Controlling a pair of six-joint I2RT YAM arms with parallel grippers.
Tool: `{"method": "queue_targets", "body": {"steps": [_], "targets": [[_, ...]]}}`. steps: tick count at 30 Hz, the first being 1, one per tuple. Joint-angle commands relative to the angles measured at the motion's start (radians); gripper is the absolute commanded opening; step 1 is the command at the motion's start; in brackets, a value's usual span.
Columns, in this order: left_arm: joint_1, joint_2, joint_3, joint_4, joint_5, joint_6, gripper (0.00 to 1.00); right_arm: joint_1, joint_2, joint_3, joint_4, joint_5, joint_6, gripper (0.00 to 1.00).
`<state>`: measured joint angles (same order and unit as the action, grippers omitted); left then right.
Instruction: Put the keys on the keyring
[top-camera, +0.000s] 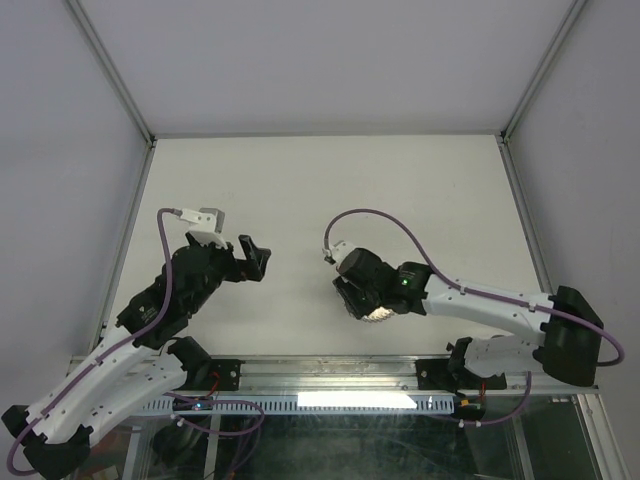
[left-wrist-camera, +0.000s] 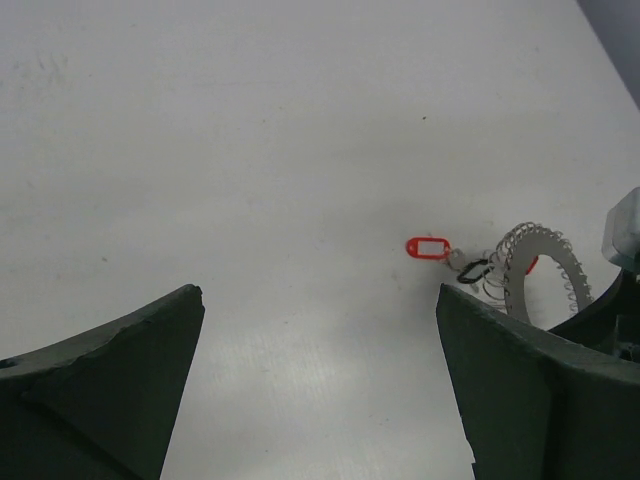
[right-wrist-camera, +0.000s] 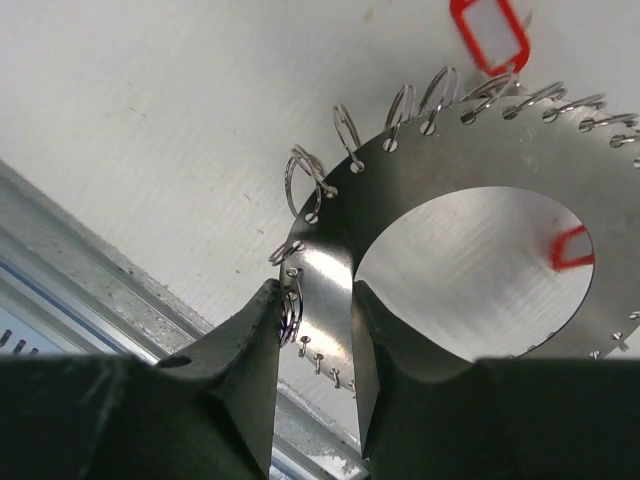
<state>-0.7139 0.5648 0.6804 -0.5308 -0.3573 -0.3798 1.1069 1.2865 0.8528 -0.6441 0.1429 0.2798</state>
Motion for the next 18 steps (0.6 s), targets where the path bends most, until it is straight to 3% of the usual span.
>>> {"method": "queue_targets", "body": {"steps": [1,9,18], "targets": [[-0.003,0.03,-0.003,0.177,0.099,-0.057,0.99,0.007,-0.135,-0.006,0.142,0.037,-0.085,0.05],[-0.004,0.101,0.045,0.3,0.163,-0.06,0.99,0.008,-0.368,-0.09,0.3,-0.018,-0.27,0.03],[-0.003,0.141,0.0,0.582,0.375,0.001,0.99,0.008,-0.627,-0.233,0.425,-0.136,-0.675,0.0]]}}
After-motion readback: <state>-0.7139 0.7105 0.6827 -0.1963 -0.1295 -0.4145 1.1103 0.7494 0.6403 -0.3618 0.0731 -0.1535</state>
